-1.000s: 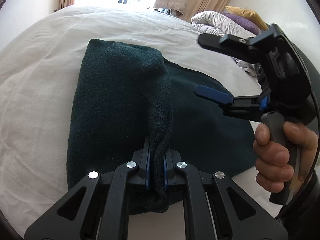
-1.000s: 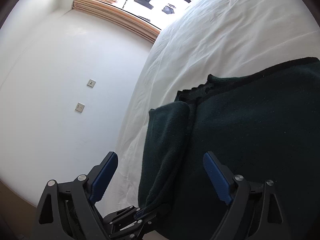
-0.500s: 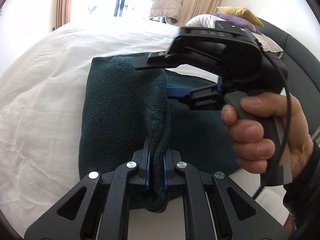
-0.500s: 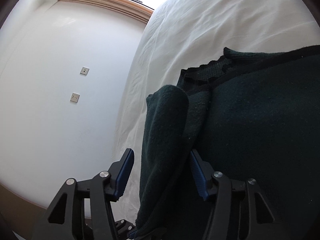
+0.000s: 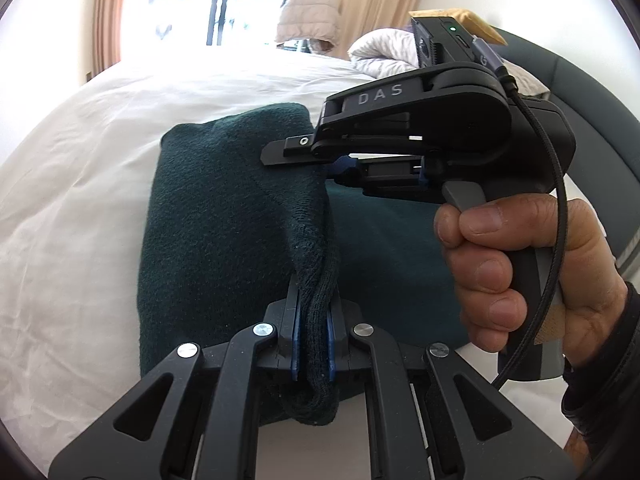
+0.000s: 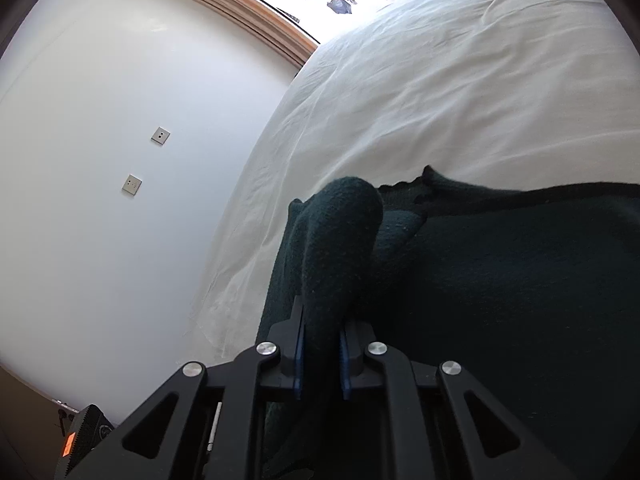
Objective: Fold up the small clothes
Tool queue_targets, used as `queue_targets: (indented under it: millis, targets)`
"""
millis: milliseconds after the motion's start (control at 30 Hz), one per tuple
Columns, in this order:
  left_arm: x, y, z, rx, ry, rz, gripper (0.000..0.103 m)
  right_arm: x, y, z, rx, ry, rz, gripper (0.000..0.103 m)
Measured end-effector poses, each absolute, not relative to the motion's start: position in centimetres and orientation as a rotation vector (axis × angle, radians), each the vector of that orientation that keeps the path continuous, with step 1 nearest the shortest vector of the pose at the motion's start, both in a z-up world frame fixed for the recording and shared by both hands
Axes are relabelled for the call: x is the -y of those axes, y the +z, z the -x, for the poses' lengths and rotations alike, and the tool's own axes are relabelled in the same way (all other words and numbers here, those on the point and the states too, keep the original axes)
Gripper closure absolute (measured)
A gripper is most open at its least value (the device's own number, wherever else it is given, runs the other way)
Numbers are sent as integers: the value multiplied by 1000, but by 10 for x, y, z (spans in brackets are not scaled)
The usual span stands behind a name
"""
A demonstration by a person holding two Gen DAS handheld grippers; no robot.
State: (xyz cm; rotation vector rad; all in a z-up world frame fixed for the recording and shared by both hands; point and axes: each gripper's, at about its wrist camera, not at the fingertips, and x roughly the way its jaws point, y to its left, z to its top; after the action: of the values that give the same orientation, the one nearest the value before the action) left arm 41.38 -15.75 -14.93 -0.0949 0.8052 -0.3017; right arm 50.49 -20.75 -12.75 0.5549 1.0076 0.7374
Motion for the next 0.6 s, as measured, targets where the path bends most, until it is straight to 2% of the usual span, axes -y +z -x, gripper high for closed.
queue_targets:
  millis: [333, 600]
  targets:
    - [245, -146, -417, -811, -416, -4, 95, 304, -139, -503, -969, 643, -571, 90]
    - [277, -154, -421, -842, -461, -44, 95, 350, -158, -503, -961, 607, -623, 90]
